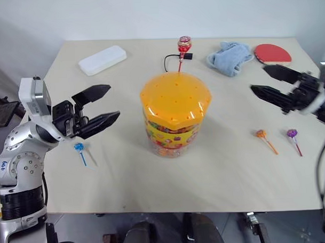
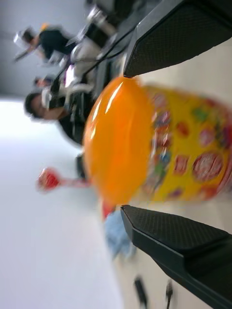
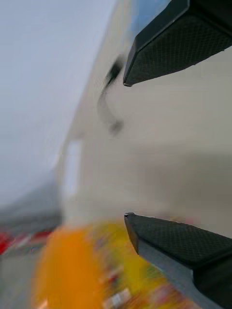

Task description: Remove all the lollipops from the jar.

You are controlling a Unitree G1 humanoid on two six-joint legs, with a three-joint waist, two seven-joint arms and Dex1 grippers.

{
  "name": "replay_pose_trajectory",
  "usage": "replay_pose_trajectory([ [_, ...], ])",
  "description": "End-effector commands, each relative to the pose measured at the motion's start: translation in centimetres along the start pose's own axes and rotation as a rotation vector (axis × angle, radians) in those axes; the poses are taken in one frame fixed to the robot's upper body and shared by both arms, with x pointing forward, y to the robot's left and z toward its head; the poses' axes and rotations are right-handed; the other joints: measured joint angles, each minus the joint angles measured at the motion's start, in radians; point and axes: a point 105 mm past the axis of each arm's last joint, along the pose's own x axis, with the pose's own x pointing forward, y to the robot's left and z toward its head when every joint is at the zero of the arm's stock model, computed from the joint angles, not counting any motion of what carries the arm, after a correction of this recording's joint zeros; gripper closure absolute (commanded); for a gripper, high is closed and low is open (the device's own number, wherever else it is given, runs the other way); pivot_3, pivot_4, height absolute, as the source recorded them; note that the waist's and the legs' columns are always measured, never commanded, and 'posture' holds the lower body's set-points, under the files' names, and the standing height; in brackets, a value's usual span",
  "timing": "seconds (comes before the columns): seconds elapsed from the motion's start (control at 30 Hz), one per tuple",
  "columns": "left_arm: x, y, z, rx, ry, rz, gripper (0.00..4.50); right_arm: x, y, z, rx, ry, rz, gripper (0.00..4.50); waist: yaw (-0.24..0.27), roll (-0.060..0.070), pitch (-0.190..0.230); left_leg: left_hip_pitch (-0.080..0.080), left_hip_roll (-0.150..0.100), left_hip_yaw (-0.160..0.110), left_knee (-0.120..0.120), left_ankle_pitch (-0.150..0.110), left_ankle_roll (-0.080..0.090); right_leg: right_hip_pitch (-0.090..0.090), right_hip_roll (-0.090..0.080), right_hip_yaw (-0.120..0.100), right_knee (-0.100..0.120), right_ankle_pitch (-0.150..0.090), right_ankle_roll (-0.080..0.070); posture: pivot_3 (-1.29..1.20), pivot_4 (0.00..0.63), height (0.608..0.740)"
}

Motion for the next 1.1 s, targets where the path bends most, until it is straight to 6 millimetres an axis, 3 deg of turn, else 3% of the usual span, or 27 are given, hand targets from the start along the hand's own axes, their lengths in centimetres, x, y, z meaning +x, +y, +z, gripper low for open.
replay_pose_trajectory([
  [0.03, -0.4, -0.1, 1.1, 0.026, -0.028, 0.015, 0.00, 4.1, 1.7, 1.9, 0.053, -0.056, 0.067, 0.09, 0.002, 0.000, 0.000, 0.000, 0.000, 0.000, 0.000, 0.000, 0.000, 0.000, 0.000, 0.000, -0.001, 0.000, 0.000, 0.00, 0.150, 0.740],
  [0.2, -1.0, -0.5, 0.8, 0.015, -0.017, 0.027, 0.00, 8.6, 2.7, 2.2, 0.152, -0.054, 0.119, 0.09, 0.016, 0.000, 0.000, -0.002, -0.003, -0.001, 0.000, 0.000, 0.001, 0.000, 0.001, -0.002, -0.001, 0.000, 0.000, 0.00, 0.150, 0.740],
  [0.4, -1.3, -0.8, 0.5, 0.014, -0.007, 0.038, 0.00, 11.0, 4.3, 2.0, 0.177, -0.009, 0.203, 0.09, 0.014, -0.001, 0.000, -0.002, -0.003, -0.002, 0.000, 0.000, 0.001, 0.000, 0.000, -0.002, -0.001, 0.000, 0.000, 0.00, 0.150, 0.740],
  [0.63, -1.3, -1.0, 0.7, 0.032, -0.004, 0.044, 0.00, 11.5, 4.2, 2.5, 0.153, -0.027, 0.222, 2.39, 0.006, -0.001, 0.000, -0.002, -0.002, -0.001, 0.000, 0.000, 0.001, 0.000, 0.002, -0.002, 0.000, 0.000, 0.000, 0.00, 0.150, 0.740],
  [0.83, -1.0, -0.9, 0.7, 0.033, -0.007, 0.027, 0.00, 10.6, 3.5, 4.2, 0.151, -0.110, 0.235, 4.38, 0.006, -0.001, 0.000, -0.002, -0.003, -0.001, 0.000, 0.000, 0.001, 0.000, 0.002, -0.002, 0.000, 0.000, 0.000, 0.00, 0.150, 0.740],
  [0.93, -0.5, -1.2, 0.5, 0.024, -0.002, -0.010, 0.00, 8.7, 2.5, 6.9, 0.154, -0.247, 0.231, 4.45, 0.009, -0.001, 0.000, -0.002, -0.003, -0.001, 0.000, 0.000, 0.001, 0.000, 0.002, -0.002, -0.001, 0.000, 0.000, 0.00, 0.150, 0.740],
  [1.0, 0.0, -1.5, 0.3, 0.018, 0.008, -0.051, 0.00, 6.4, 0.5, 9.1, 0.139, -0.344, 0.159, 4.45, 0.014, -0.002, 0.001, -0.002, -0.003, -0.001, 0.000, 0.000, 0.001, 0.000, 0.002, -0.002, -0.001, 0.000, 0.000, 0.00, 0.150, 0.740],
  [1.1, 0.4, -2.1, -0.3, 0.008, 0.046, -0.113, 0.00, 3.4, -2.6, 9.6, 0.070, -0.288, -0.009, 4.45, 0.019, -0.002, 0.001, -0.003, -0.004, -0.002, 0.000, 0.000, 0.002, 0.000, 0.001, -0.003, -0.001, 0.000, 0.000, 0.00, 0.150, 0.740],
])
